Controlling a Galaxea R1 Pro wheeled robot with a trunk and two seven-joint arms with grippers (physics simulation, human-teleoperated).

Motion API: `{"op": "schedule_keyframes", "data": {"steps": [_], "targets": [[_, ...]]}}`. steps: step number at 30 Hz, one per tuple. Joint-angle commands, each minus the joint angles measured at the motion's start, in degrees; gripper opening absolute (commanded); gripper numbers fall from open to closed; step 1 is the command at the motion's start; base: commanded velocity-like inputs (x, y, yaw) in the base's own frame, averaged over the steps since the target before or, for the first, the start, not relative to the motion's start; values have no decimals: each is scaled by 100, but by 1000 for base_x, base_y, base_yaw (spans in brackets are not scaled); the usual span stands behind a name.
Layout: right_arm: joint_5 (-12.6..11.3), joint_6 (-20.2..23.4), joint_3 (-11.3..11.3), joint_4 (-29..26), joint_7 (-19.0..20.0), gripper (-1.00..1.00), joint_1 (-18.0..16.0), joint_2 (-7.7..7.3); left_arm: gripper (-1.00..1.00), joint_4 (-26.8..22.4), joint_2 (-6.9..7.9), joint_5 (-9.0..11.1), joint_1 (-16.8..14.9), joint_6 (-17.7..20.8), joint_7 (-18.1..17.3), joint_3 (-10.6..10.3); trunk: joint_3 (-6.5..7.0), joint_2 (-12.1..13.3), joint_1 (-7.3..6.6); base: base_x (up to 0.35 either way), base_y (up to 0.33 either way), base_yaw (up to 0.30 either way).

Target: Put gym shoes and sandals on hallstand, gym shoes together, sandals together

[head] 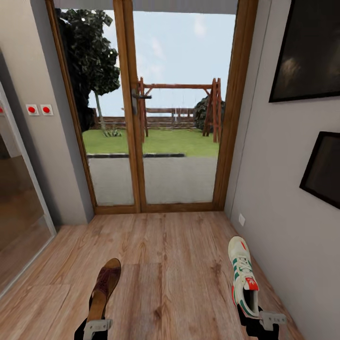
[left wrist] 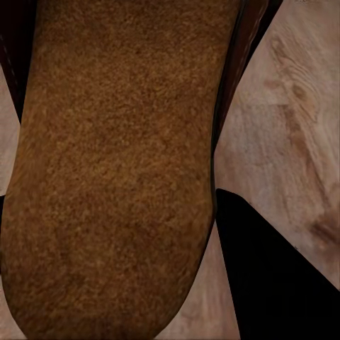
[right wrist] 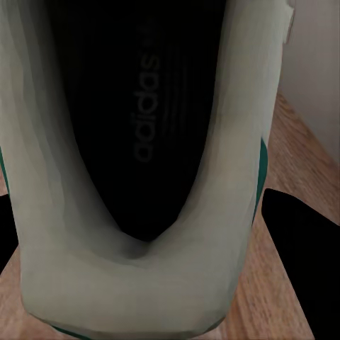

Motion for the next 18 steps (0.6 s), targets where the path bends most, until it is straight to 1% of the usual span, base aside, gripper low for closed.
{"op": "schedule_keyframes", "data": {"steps": [1, 18], "targets": [[48, -17, -51, 5, 20, -100, -4, 1, -100, 6, -3, -74, -4, -19, 18, 33, 13, 39, -24, 0, 0, 0], [38, -20, -57, -4, 20, -100, -4, -2, -100, 7, -11, -78, -4, -19, 18, 28, 318, 721, -397, 0, 0, 0]]}}
